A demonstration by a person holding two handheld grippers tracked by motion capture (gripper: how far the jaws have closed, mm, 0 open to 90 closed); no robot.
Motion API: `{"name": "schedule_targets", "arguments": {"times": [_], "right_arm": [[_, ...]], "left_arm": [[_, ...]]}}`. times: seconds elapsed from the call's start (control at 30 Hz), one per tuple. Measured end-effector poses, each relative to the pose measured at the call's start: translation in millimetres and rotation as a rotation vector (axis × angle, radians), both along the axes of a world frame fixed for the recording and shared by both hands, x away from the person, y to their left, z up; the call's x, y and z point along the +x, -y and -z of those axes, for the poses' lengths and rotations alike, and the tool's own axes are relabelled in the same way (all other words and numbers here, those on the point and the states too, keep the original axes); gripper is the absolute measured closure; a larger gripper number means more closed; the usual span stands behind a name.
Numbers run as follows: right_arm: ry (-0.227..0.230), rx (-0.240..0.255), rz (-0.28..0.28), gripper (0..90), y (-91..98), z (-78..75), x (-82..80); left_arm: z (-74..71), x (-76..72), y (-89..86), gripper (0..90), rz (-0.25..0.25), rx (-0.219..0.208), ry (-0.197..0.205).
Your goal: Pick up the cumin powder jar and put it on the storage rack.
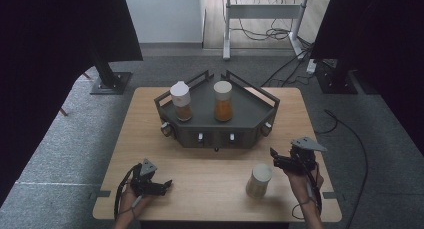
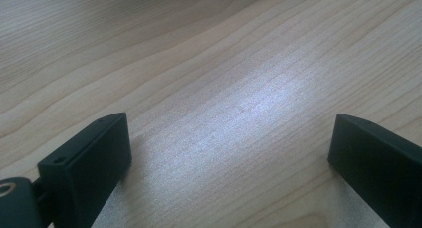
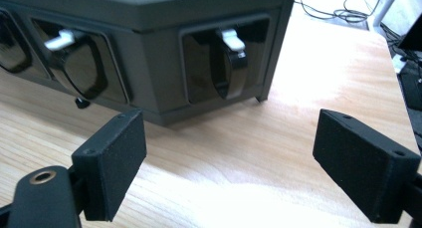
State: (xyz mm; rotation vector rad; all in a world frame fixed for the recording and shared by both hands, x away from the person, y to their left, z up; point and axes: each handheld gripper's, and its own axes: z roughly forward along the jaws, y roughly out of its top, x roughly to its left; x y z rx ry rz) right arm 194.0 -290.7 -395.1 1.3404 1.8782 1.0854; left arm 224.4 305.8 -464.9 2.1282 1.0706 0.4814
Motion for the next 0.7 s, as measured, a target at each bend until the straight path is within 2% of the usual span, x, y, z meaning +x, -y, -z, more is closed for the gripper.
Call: {"name": "schedule_targets", "arguments": {"times": [0.27, 0.7], "right_arm": [[-0.039, -0.017, 0.014, 13.0, 0.4, 16.2, -0.2], [-0.075, -0.045, 0.03, 13.0, -2.7, 34.4, 1.1]], "left_arm": [[0.1, 0.0, 0.1, 3.0, -0.001, 0.0, 0.0], [0.1, 0.0, 0.0, 3.0, 0.0, 0.0, 0.0]]}}
